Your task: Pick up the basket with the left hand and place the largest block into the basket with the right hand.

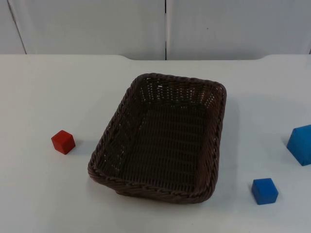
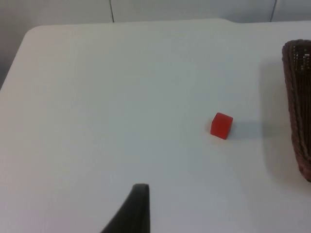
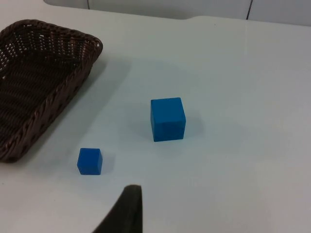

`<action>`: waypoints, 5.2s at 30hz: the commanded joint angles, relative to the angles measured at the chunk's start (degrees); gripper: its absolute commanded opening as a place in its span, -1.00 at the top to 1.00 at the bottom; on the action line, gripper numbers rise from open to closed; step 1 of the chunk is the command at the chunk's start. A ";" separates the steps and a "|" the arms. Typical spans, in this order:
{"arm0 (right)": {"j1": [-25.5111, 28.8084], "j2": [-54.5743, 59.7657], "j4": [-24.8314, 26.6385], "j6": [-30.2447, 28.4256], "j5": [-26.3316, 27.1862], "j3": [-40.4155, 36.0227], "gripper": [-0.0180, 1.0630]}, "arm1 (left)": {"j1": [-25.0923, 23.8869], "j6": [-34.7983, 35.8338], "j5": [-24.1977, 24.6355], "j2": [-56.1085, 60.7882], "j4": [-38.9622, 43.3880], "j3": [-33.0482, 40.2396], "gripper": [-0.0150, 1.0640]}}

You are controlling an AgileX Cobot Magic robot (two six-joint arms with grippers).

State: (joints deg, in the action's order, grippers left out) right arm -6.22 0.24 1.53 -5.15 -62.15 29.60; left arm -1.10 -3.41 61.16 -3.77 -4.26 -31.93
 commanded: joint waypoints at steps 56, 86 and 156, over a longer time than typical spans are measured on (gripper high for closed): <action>0.43 -0.24 0.25 0.65 0.35 0.00 -0.98 | -0.11 -8.61 -7.99 -57.54 -7.71 -20.94 -0.97; 0.43 -0.24 0.14 0.65 0.35 0.00 -0.98 | 1.12 -14.81 -11.01 -85.30 -13.68 -33.55 -0.97; 0.43 -0.24 0.25 0.65 0.35 0.00 -0.98 | 17.22 -18.77 -14.38 -126.13 -27.73 -53.66 -0.29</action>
State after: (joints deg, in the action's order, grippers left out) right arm -6.22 0.24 1.53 -4.59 -62.15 29.60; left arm 15.75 -22.02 46.86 -129.88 -29.81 -85.29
